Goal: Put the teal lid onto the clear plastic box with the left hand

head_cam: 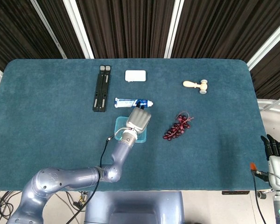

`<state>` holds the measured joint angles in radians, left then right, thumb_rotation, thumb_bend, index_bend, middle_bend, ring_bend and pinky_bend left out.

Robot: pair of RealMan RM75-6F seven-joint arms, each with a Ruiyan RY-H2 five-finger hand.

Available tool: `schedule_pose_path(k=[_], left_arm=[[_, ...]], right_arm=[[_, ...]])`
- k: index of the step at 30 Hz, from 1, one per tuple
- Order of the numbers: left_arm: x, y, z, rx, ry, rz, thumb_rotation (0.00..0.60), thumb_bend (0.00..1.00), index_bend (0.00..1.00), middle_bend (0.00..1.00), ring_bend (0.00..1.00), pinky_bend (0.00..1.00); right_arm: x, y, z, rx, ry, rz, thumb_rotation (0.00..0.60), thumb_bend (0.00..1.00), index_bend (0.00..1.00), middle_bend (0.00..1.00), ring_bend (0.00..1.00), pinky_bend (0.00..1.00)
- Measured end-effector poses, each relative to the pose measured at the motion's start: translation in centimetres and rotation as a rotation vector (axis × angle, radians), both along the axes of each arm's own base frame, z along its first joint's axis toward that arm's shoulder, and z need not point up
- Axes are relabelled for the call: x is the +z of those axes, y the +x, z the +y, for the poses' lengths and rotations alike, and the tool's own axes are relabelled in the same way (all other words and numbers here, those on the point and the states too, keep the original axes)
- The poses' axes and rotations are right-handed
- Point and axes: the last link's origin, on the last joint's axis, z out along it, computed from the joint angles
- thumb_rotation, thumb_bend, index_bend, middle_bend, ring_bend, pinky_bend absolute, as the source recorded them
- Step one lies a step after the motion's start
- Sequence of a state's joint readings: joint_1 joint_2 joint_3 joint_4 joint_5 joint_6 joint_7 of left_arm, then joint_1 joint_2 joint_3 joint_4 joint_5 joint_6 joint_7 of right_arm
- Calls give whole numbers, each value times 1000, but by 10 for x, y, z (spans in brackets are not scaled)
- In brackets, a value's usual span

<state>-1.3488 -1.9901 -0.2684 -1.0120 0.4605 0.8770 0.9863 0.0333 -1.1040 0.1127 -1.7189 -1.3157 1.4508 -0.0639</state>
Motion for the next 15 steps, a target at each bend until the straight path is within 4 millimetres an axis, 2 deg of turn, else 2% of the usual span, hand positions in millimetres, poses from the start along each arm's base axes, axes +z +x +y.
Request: schedule_pose_path(k=[7,15], left_arm=[[5,0,-3,-20,14,-2,600,519,682,553,196,109],[22,12,-10,-64,35,-61,600,519,682,547,196,108]], right_arm=[[0,0,0,2,0,2,600,362,46,0,0,0],[0,0,1,1,3,4,600,362,46,0,0,0]])
